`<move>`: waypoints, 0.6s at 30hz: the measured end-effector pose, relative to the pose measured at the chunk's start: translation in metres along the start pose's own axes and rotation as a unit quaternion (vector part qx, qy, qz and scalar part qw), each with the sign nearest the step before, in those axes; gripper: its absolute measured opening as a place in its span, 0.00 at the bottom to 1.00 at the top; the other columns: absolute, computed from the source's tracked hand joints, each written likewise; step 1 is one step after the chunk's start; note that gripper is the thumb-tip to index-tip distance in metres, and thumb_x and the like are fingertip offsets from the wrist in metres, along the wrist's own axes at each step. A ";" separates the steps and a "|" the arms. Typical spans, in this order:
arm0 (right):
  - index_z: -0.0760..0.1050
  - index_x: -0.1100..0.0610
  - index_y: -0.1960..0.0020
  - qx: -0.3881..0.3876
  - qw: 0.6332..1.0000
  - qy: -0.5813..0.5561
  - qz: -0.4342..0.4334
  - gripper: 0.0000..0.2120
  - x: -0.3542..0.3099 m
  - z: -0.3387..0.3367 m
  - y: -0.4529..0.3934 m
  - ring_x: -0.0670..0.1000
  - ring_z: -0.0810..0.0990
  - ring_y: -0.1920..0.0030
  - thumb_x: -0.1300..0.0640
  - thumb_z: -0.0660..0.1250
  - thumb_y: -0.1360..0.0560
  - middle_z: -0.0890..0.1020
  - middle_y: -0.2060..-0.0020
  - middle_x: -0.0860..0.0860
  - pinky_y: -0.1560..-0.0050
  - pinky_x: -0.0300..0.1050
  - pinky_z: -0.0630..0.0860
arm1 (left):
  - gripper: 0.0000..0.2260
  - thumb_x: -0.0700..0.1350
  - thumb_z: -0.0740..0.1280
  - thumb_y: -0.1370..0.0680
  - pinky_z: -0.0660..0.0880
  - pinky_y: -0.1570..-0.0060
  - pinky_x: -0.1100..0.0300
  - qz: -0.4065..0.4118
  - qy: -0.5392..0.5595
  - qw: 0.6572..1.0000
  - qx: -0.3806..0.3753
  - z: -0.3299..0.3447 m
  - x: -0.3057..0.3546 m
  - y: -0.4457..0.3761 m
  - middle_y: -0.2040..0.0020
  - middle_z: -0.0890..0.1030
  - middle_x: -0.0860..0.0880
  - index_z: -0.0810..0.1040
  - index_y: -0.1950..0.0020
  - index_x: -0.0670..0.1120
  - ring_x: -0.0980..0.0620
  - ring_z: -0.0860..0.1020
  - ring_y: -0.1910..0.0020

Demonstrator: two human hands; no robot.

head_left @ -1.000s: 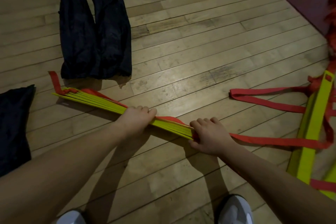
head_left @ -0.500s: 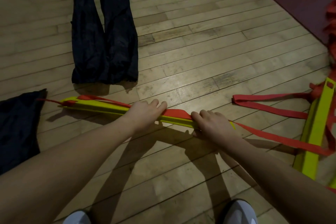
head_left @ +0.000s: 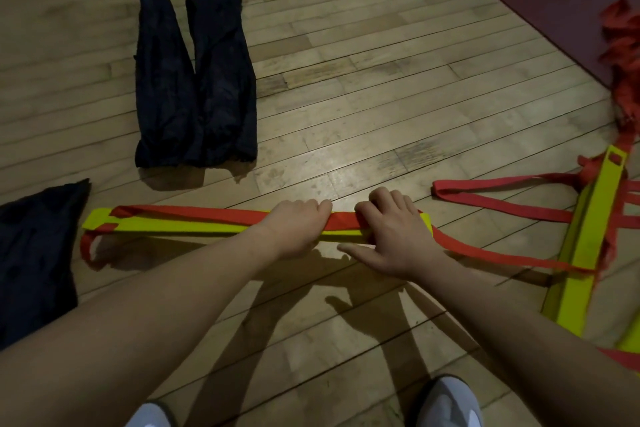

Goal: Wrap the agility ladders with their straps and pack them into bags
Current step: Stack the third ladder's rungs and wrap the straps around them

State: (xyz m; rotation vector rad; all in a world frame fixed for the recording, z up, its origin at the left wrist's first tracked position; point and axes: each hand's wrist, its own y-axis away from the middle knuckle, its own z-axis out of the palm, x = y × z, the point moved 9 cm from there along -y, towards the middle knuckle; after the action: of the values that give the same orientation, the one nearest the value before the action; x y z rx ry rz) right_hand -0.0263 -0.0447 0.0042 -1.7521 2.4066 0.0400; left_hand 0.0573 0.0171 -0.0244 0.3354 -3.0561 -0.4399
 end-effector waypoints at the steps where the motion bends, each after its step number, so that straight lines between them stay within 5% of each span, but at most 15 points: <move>1: 0.76 0.56 0.50 -0.001 1.000 -0.003 0.022 0.27 0.003 0.000 0.000 0.54 0.72 0.56 0.33 0.55 0.27 0.74 0.54 0.54 0.52 0.49 0.70 | 0.17 0.43 0.63 0.22 0.69 0.56 0.56 -0.007 -0.006 1.000 0.003 0.001 0.000 -0.001 0.44 0.74 0.44 0.63 0.35 0.44 0.46 0.76 0.49; 5: 0.76 0.57 0.47 0.012 0.995 -0.017 0.100 0.19 0.022 -0.005 0.002 0.56 0.73 0.52 0.43 0.56 0.21 0.74 0.53 0.54 0.47 0.52 0.66 | 0.17 0.41 0.62 0.22 0.73 0.51 0.53 -0.024 -0.017 1.000 0.009 0.004 -0.005 -0.001 0.44 0.74 0.43 0.63 0.35 0.44 0.45 0.76 0.48; 9: 0.75 0.57 0.45 0.005 0.997 -0.045 0.067 0.17 0.014 -0.003 0.004 0.55 0.74 0.52 0.44 0.63 0.24 0.75 0.53 0.52 0.49 0.50 0.65 | 0.17 0.40 0.63 0.22 0.73 0.51 0.53 -0.043 -0.027 0.999 -0.002 0.013 -0.014 0.008 0.44 0.74 0.42 0.62 0.35 0.43 0.43 0.75 0.47; 14: 0.64 0.57 0.30 0.003 0.984 -0.095 0.152 0.28 0.011 -0.001 -0.008 0.53 0.70 0.39 0.43 0.65 0.24 0.73 0.40 0.52 0.38 0.50 0.61 | 0.19 0.39 0.64 0.23 0.73 0.52 0.52 -0.074 -0.003 0.997 -0.015 0.018 -0.030 0.016 0.44 0.74 0.43 0.62 0.35 0.44 0.43 0.75 0.47; 18: 0.63 0.57 0.31 -0.009 0.982 -0.053 0.182 0.32 0.013 0.001 -0.019 0.54 0.72 0.41 0.37 0.63 0.25 0.73 0.41 0.52 0.38 0.50 0.64 | 0.20 0.42 0.65 0.24 0.73 0.55 0.54 -0.089 0.016 0.996 -0.014 0.018 -0.041 0.020 0.45 0.74 0.44 0.61 0.35 0.45 0.45 0.75 0.49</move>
State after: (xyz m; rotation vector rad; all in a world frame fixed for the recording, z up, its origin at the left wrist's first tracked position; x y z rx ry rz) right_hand -0.0125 -0.0632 0.0030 -1.2582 2.6175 0.1948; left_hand 0.0922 0.0498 -0.0358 0.6099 -2.9975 -0.4801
